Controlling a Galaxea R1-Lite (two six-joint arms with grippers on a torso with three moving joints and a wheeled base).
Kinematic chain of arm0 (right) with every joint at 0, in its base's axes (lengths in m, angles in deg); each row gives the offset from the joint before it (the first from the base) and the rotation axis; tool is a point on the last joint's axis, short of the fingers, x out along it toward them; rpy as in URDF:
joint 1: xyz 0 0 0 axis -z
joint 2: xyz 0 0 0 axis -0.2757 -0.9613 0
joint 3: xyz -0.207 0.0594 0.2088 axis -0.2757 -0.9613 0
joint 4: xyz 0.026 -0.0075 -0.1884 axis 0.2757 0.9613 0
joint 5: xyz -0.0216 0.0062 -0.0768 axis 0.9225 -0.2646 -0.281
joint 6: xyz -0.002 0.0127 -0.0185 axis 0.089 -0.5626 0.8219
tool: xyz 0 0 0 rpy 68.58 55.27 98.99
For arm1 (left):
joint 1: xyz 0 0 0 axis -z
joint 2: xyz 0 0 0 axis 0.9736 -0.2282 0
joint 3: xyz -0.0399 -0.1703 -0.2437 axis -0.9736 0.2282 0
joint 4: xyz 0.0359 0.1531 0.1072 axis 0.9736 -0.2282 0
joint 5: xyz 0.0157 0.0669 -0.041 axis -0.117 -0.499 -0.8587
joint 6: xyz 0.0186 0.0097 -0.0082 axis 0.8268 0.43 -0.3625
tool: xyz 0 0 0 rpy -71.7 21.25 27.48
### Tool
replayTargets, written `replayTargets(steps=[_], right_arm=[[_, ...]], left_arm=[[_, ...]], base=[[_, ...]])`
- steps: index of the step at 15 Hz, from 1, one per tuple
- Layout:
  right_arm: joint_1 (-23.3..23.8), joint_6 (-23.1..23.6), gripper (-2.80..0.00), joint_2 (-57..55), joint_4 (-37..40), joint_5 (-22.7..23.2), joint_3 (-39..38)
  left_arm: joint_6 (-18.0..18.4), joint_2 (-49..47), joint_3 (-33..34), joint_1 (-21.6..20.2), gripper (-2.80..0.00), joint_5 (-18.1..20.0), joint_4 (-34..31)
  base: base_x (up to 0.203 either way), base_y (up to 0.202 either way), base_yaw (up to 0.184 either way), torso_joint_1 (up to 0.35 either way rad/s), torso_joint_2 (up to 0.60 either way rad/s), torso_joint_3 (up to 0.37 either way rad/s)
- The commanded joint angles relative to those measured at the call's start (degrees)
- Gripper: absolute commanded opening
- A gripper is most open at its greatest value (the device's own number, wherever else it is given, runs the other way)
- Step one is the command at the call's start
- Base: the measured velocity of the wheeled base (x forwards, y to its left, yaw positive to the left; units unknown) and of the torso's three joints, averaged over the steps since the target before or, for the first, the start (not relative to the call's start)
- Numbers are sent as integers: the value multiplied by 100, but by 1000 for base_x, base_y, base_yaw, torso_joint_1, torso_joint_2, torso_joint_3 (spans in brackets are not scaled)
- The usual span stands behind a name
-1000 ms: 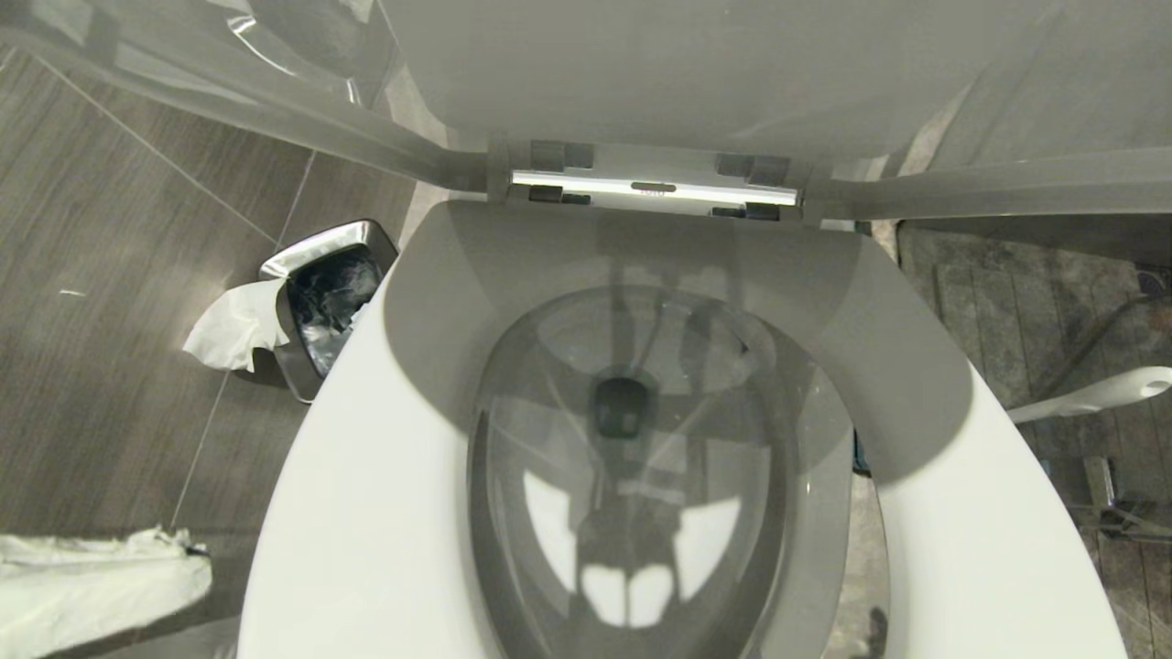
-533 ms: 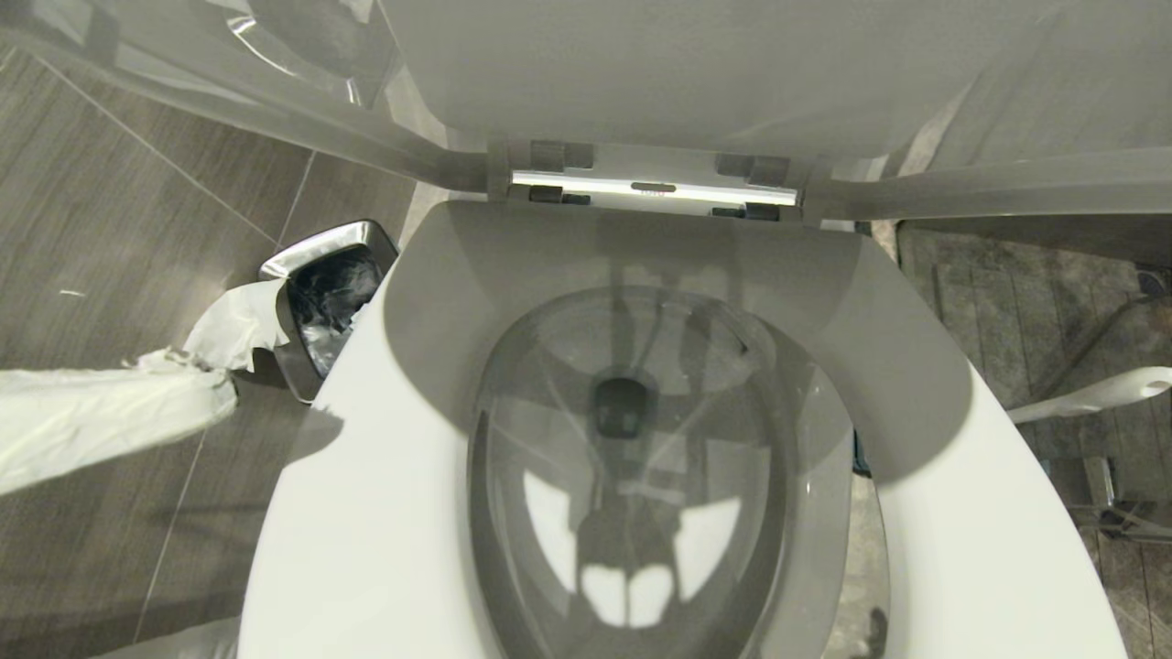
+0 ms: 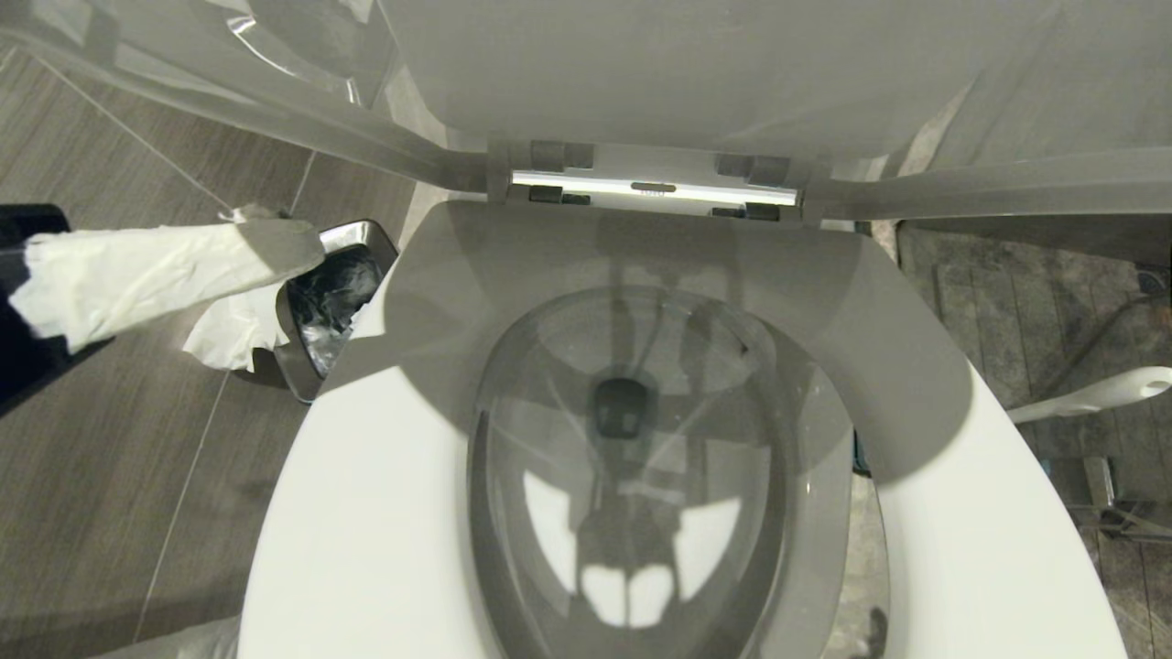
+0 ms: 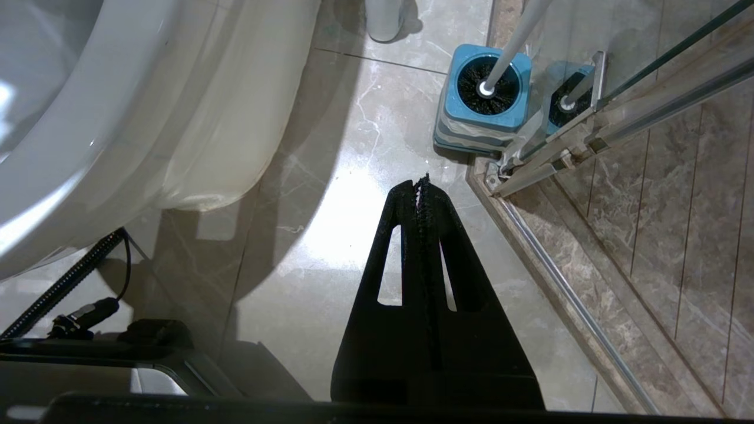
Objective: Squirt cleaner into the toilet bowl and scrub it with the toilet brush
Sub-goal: Close the toilet lid
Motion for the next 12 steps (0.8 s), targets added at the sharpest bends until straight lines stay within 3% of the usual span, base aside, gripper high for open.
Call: replayTargets(steps=[1,5,12], right_arm=[[2,-2,-280,-9,2,4,-2],[-1,-2,-280,-7,2,4,-1],[4,-2,-280,-9,2,4,-1]], left_arm=[[2,-250,3,1,-280,11,381],[13,-454,24,-6,-280,-150,959],[55,-554,15,-6,-280,-242,979]], base=[[0,0,0,0,0,0],[0,0,0,0,0,0],[0,0,0,0,0,0]])
